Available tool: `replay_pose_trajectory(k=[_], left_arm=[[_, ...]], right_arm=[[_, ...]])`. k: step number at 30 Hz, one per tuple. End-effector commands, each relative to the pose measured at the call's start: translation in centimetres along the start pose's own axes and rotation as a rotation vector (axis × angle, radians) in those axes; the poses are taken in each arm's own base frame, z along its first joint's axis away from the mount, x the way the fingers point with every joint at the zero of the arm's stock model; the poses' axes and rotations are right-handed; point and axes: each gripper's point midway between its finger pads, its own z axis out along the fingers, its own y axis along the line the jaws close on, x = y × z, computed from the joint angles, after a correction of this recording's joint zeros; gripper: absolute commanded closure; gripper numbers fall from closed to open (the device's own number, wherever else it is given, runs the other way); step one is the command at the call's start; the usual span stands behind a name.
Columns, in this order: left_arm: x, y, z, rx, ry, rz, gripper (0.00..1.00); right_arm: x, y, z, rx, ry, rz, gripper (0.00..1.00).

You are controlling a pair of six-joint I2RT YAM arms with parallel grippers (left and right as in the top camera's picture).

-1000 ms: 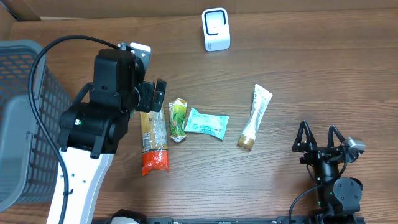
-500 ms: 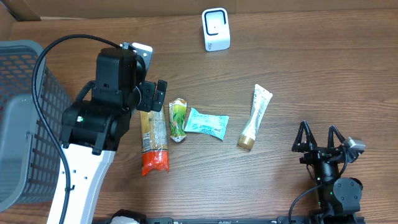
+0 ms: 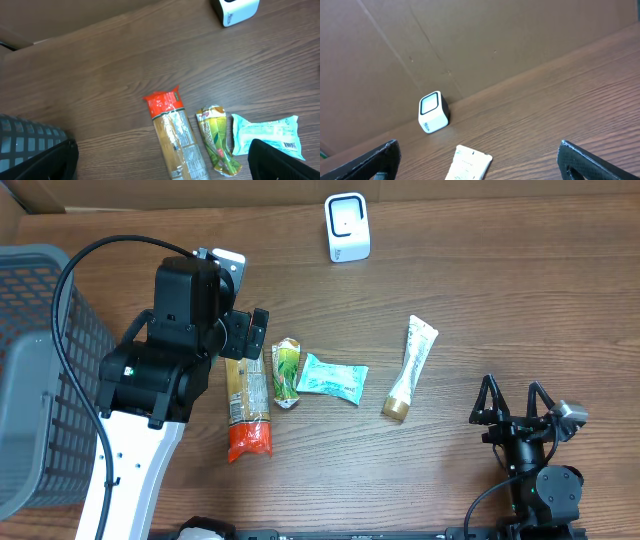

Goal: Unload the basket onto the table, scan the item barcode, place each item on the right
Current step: 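Pull the left gripper back to hover beside the basket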

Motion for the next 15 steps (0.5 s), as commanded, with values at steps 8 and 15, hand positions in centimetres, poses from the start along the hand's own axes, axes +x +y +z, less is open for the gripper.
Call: replay_pose_trajectory(k=[8, 15], left_arm=[[-0.1, 0.4, 0.1, -0.014, 0.002, 0.015, 0.0], [-0.1, 0.4, 0.1, -0.014, 0.002, 0.015, 0.01]], right_arm=[[0.1, -0.2, 0.0, 0.007, -0.006, 0.003, 0.0], [-0.6, -1.3, 0.0, 0.067, -0.045, 0.001, 0.0]])
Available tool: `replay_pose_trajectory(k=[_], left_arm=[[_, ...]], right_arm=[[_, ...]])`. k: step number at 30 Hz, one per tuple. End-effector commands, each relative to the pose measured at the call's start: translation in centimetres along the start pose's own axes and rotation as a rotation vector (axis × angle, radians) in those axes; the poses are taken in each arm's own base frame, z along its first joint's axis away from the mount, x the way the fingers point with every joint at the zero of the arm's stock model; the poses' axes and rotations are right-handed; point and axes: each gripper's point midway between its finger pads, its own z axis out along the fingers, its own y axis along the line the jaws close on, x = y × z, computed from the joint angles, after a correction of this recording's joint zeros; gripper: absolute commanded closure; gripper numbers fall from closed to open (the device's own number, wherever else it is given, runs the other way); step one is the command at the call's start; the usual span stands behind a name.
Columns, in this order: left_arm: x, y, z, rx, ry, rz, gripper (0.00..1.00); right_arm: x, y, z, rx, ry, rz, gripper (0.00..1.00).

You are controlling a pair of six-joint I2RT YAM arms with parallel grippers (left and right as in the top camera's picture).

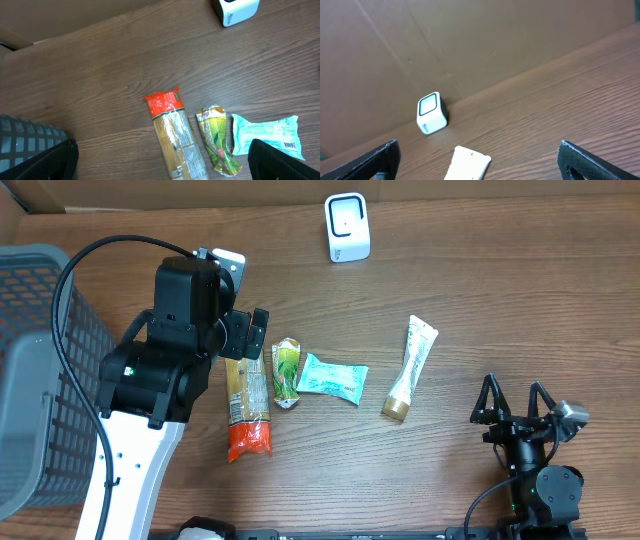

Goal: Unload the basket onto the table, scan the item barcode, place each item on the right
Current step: 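Pull the left gripper back to hover beside the basket, then swing the right gripper over the white tube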

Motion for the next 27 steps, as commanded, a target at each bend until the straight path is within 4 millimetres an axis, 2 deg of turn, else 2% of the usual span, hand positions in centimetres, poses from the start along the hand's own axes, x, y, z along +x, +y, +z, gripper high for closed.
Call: replay_pose_trajectory(k=[1, 7, 11, 15, 16, 21, 27], left_arm=[[-0.1, 0.4, 0.1, -0.014, 0.002, 0.015, 0.0], [-0.1, 0.4, 0.1, -0.014, 0.002, 0.015, 0.0], [-0.1, 0.4, 0.1, -0.014, 0.002, 0.015, 0.0], [-0.1, 0.4, 0.1, -0.014, 0.002, 0.015, 0.0], [-0.1, 0.4, 0.1, -0.014, 0.002, 0.015, 0.0], [-0.1, 0.4, 0.1, -0.014, 0.002, 0.015, 0.0], [-0.1, 0.4, 0.1, -0.014, 0.002, 0.015, 0.0]], right_arm=[[-0.3, -0.9, 0.0, 0.048, -0.031, 0.001, 0.0], [-0.4, -0.8, 0.0, 0.038, -0.032, 0.005, 0.0], [-0.8, 1.8, -0.1, -0.099, -0.031, 0.002, 0.0], [-1.0, 2.9, -0.3, -0.149, -0.019, -0.048, 0.0], [-1.3, 3.8, -0.4, -0.18, -0.001, -0.089, 0.0], [-3.1, 5.5, -0.1, -0.199, 0.066, -0.112, 0.0], [-5.0, 7.0, 2.0, -0.135, 0.252, -0.112, 0.0]])
